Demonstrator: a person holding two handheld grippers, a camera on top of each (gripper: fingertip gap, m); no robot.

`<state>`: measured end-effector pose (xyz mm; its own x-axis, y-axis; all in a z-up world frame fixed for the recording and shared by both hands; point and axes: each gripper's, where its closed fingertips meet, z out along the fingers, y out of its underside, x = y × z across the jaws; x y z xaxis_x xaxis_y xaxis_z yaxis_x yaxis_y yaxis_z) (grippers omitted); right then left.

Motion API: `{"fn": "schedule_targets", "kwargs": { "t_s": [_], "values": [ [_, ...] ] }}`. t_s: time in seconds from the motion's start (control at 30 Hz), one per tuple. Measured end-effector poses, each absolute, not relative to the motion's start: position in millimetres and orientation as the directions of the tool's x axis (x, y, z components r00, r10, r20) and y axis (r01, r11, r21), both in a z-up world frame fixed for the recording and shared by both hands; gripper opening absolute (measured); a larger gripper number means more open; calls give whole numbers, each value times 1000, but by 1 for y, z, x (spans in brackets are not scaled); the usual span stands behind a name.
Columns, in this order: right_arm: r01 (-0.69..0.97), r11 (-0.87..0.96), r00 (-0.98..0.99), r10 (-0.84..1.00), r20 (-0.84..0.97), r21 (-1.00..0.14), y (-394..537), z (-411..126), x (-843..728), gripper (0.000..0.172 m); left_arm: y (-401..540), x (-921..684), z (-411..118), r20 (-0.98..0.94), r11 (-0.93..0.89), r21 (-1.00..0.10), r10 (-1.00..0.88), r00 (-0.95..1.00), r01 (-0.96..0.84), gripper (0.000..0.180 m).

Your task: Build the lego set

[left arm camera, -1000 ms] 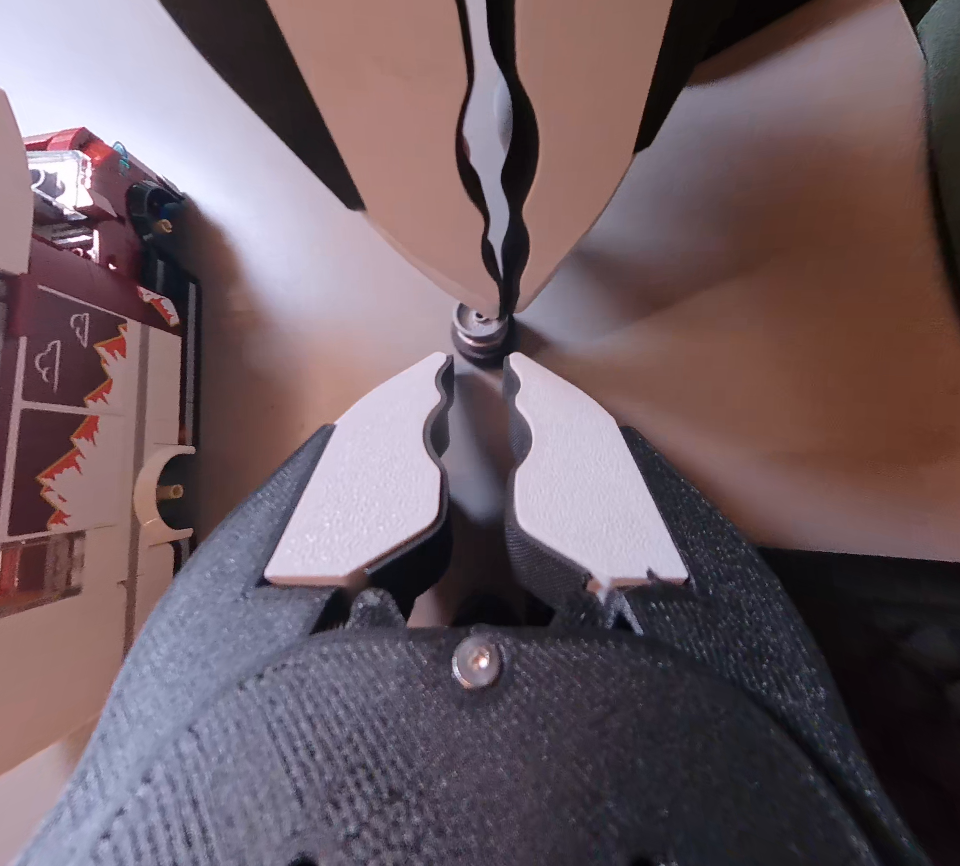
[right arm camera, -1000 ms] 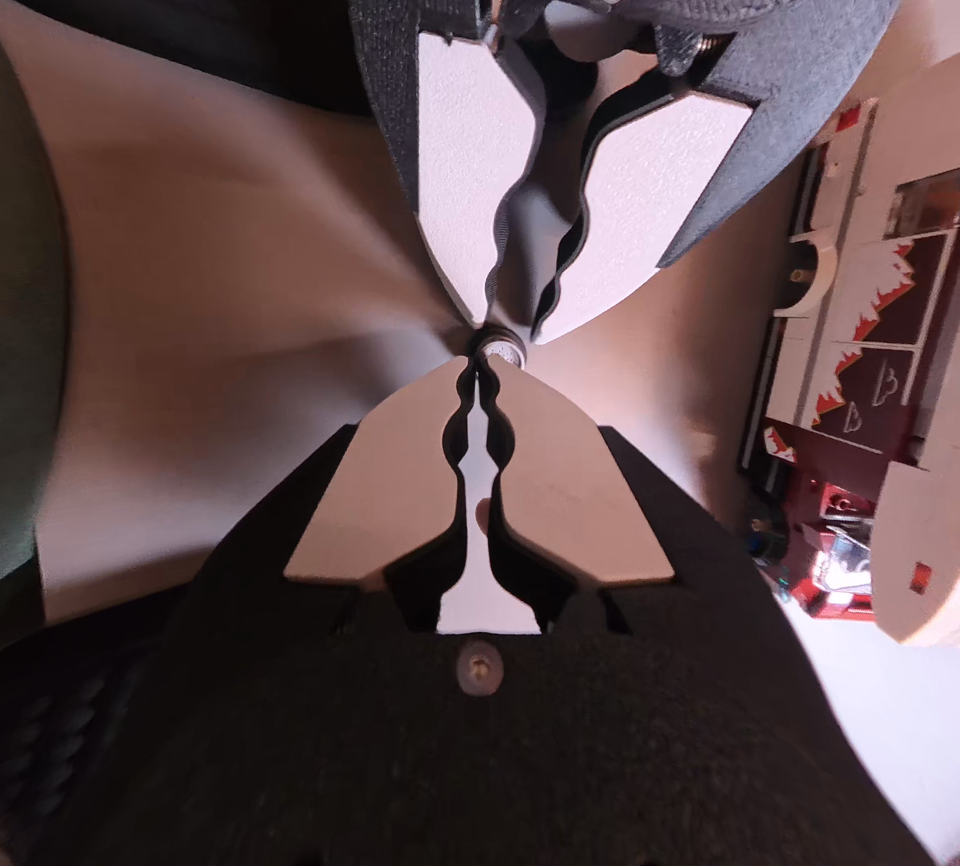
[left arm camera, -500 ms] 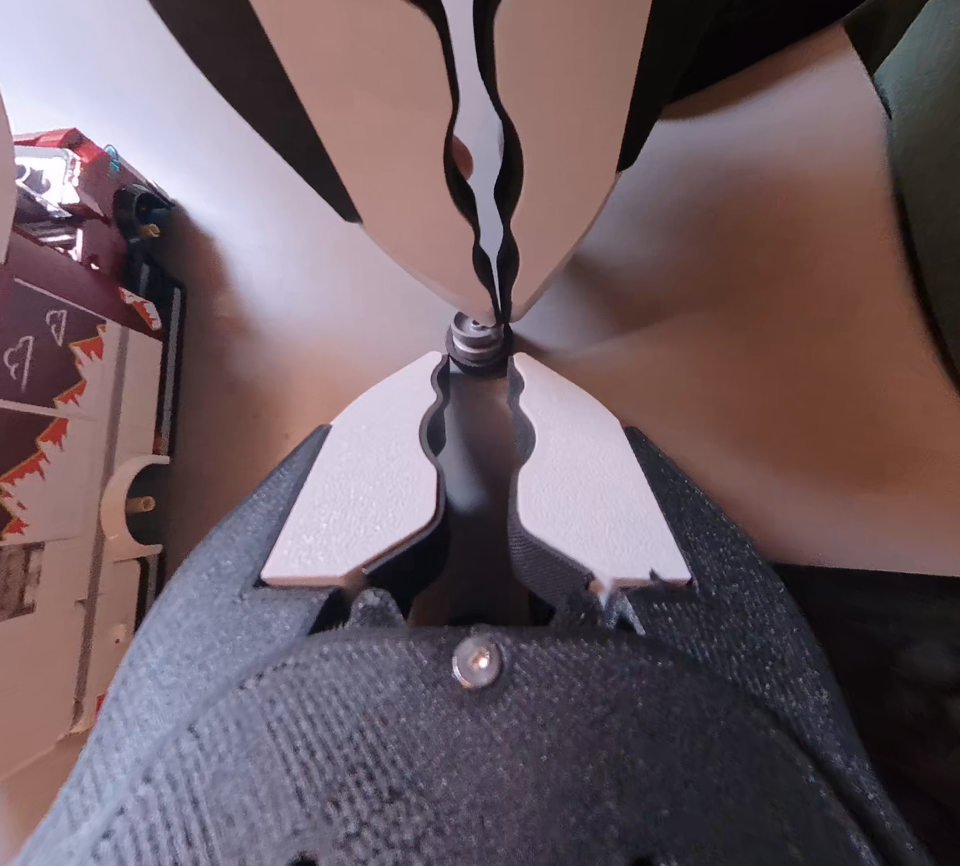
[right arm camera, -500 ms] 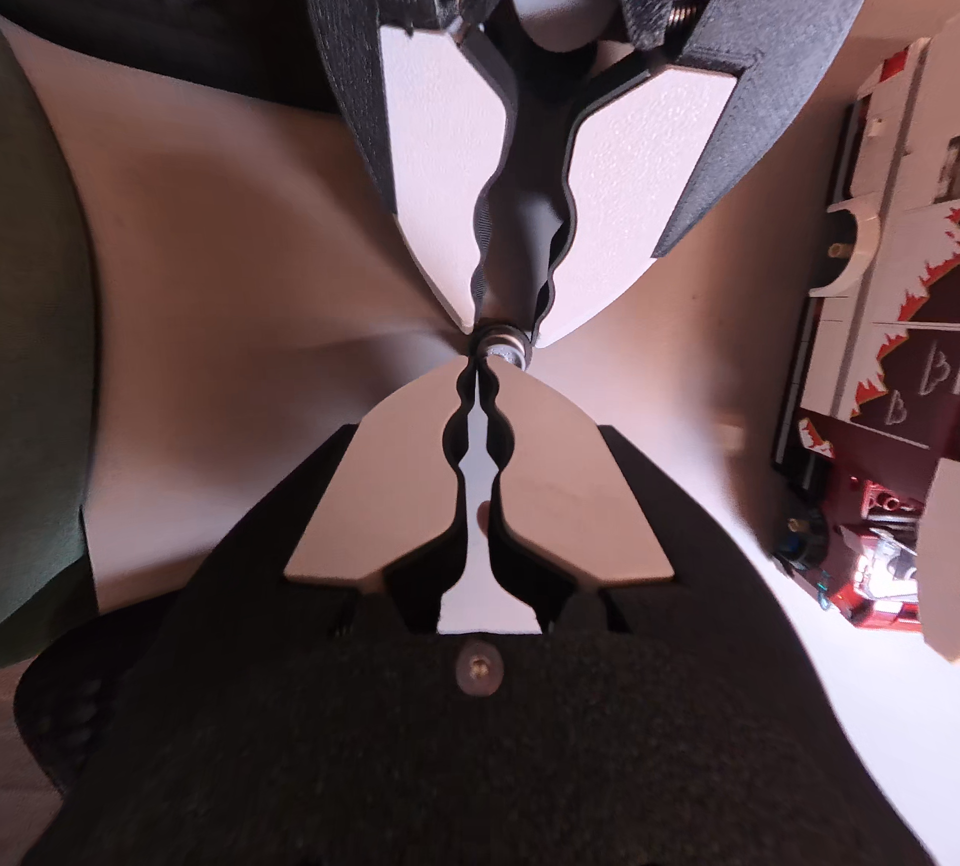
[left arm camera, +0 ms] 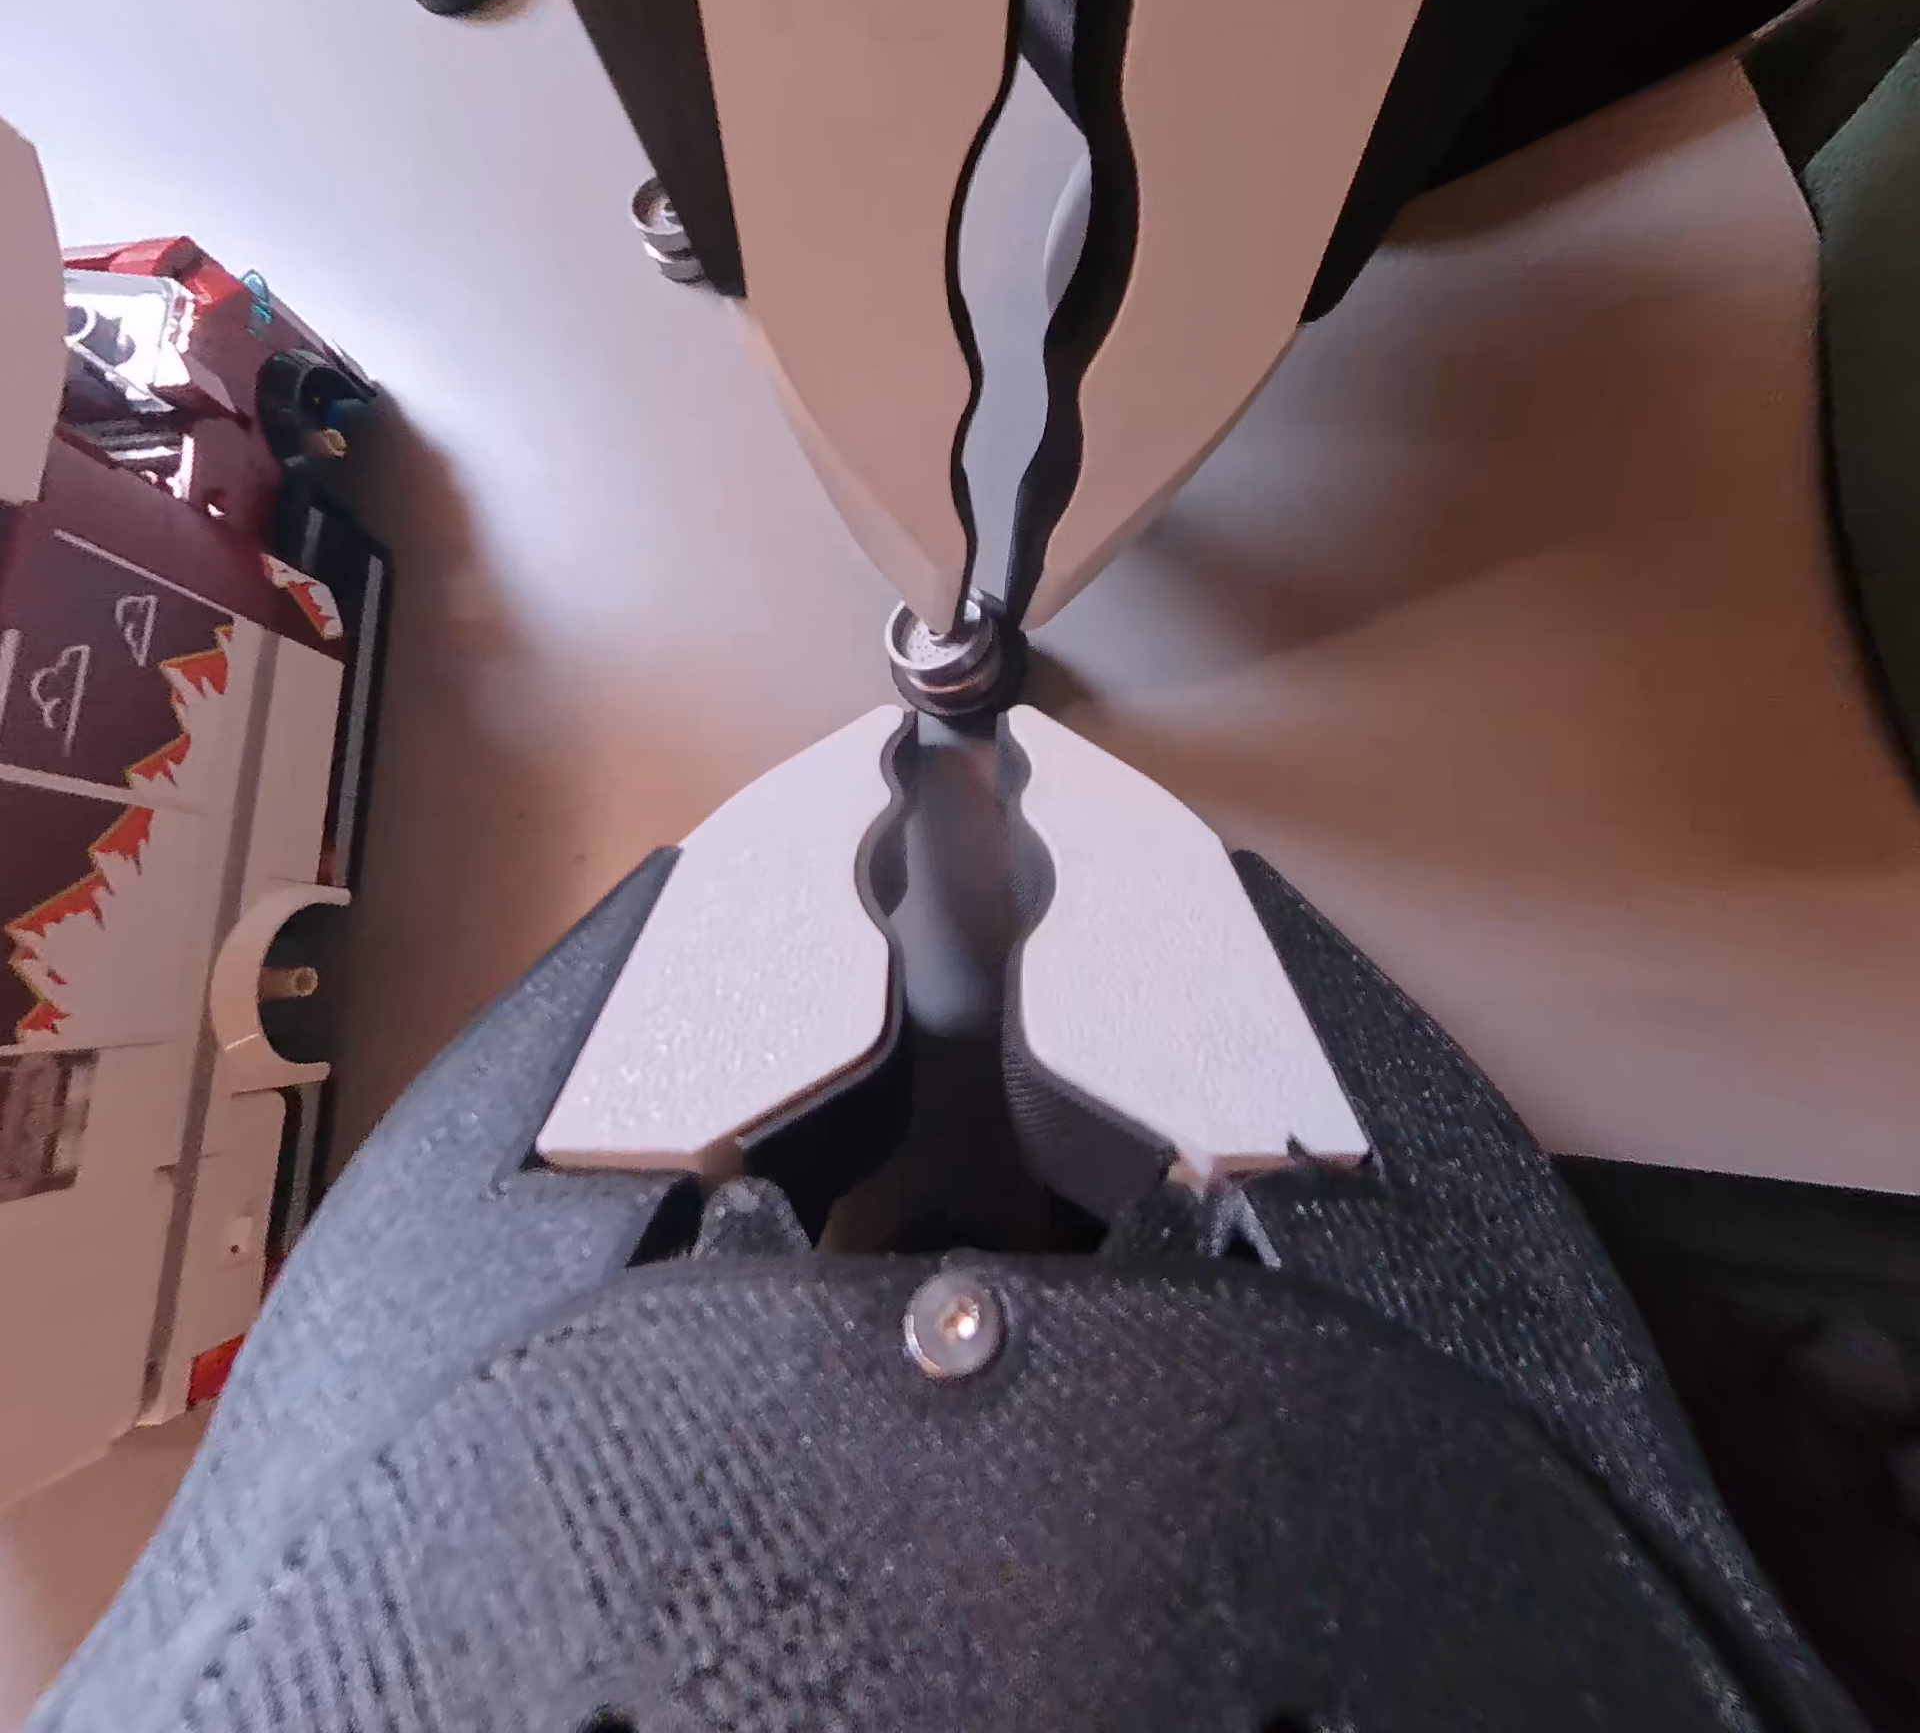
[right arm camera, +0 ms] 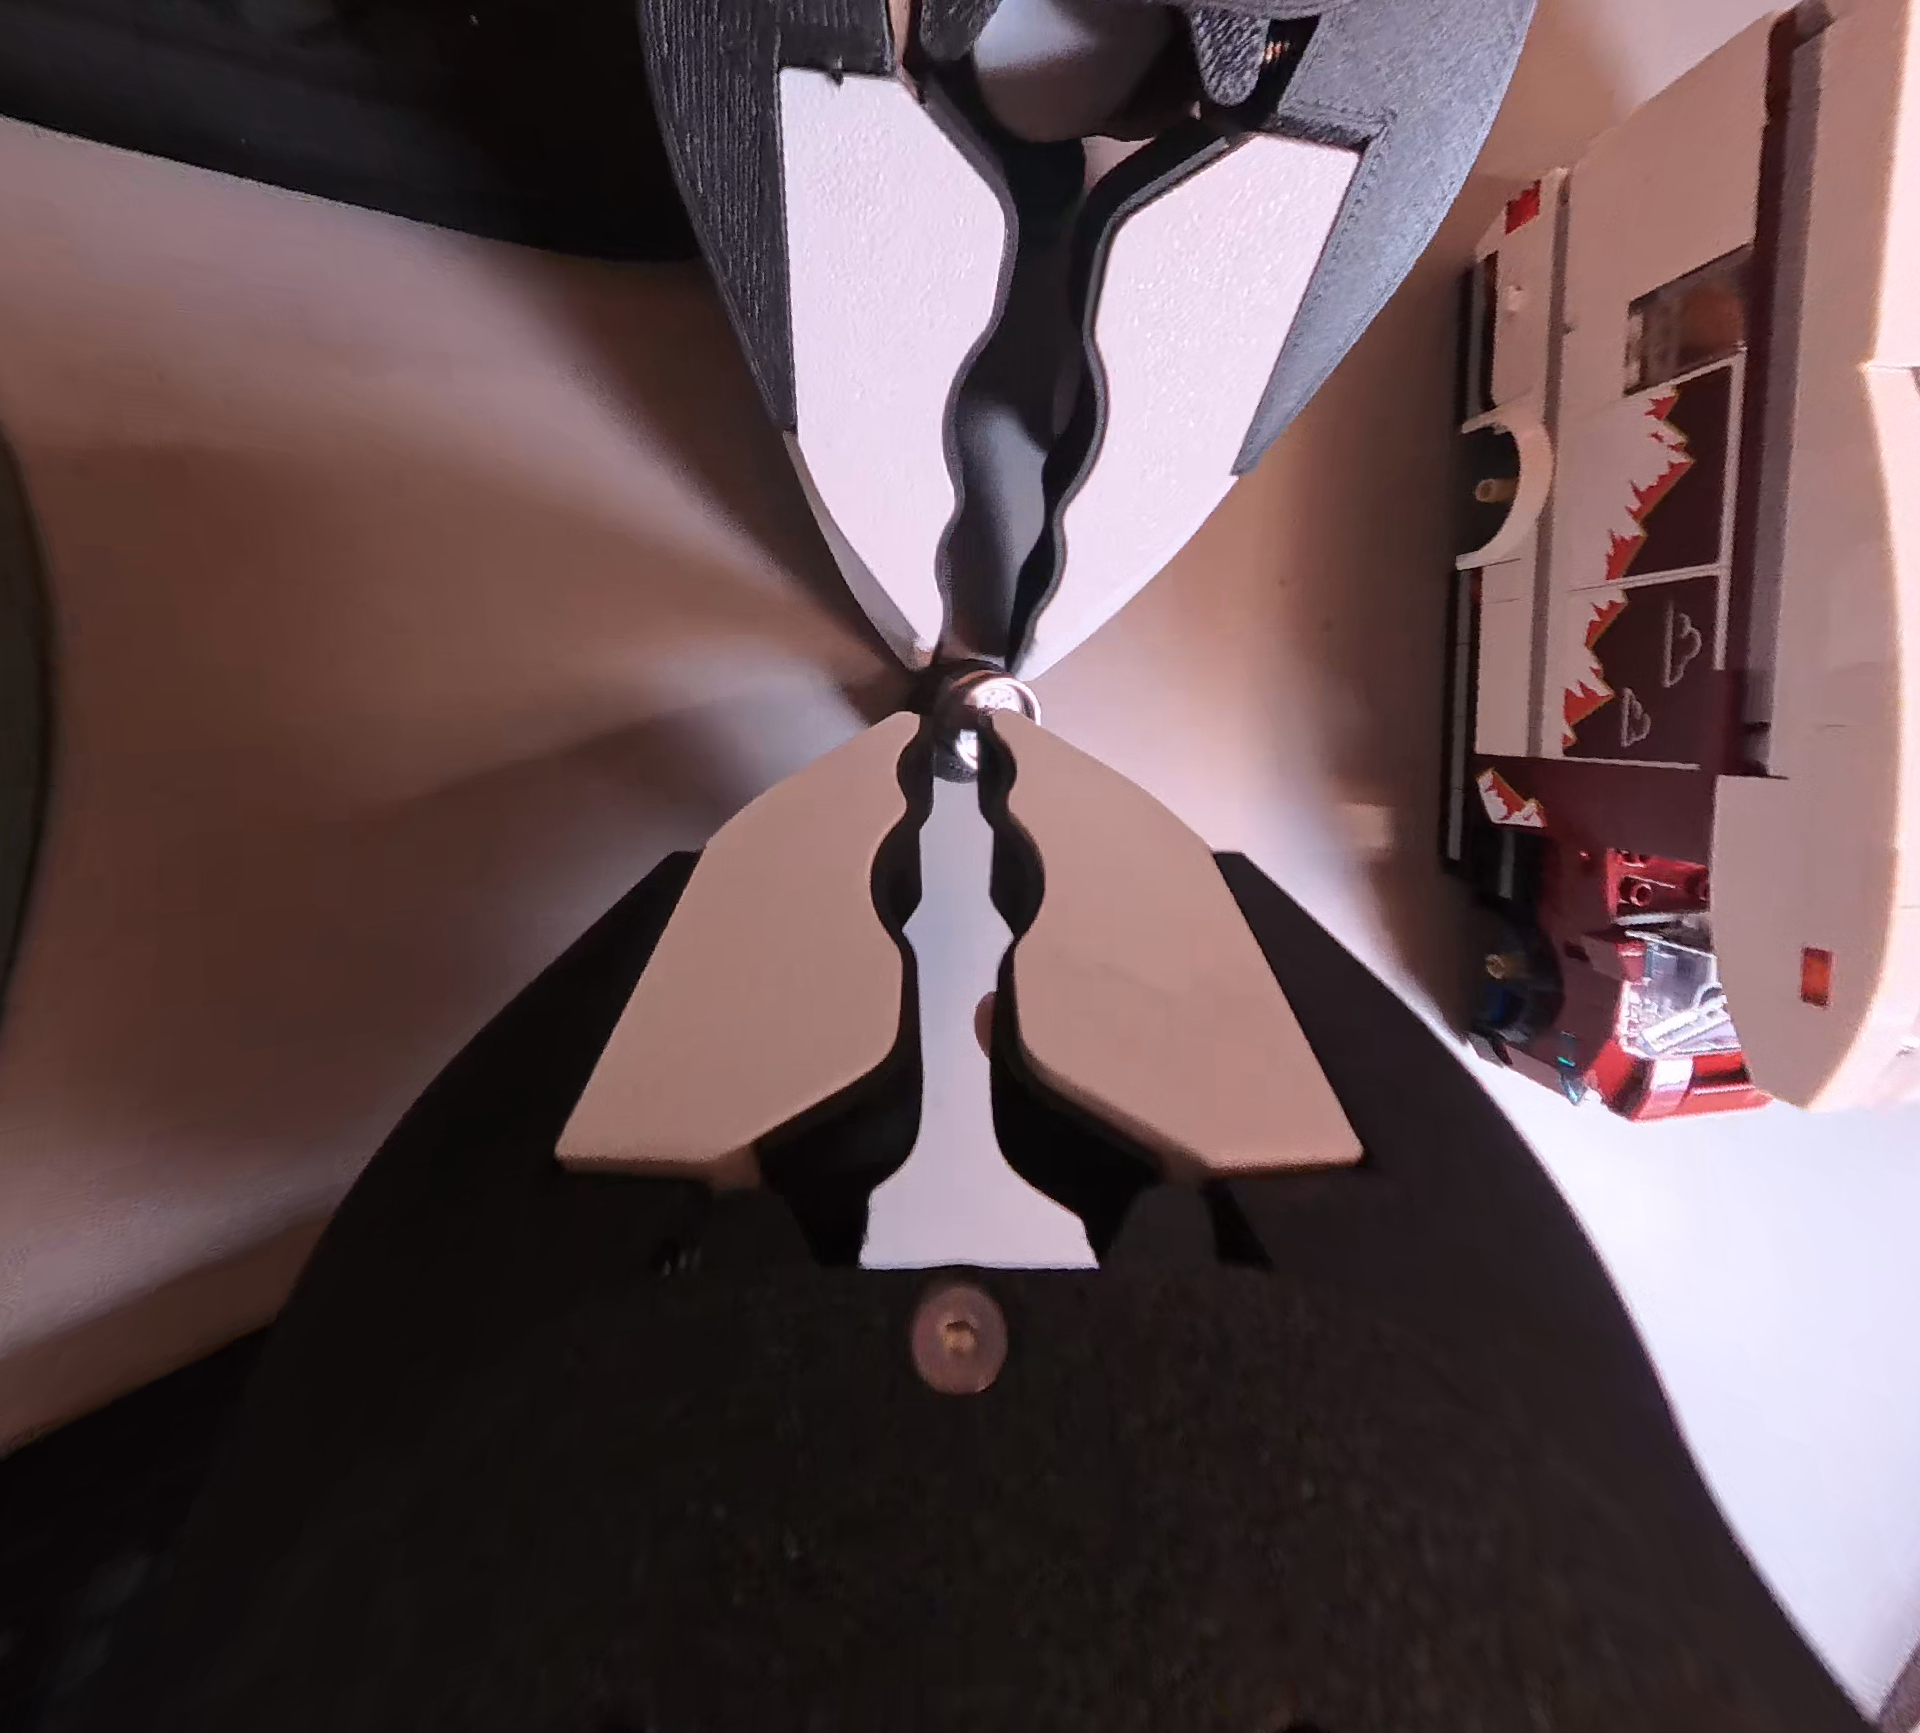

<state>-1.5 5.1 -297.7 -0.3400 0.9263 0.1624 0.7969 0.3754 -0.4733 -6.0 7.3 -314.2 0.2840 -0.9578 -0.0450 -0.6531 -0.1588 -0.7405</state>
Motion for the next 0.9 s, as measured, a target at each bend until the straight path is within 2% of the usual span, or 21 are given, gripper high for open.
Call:
{"fn": "schedule_targets", "kwargs": {
  "t_s": [0.23,0.67,0.9],
  "values": [
    [796,368,-322,930,178,-482,4,-296,4,11,10,-5,-313,-73,-144,-736,-955,289,-662,26],
    [833,249,-201,968,149,-494,10,-301,-1,8,10,1,-314,-60,-168,-735,-949,310,-657,22],
    [816,429,-359,901,243,-386,9,-302,0,8,9,1,-314,-57,-161,-743,-952,302,-650,24]
  ]
}}
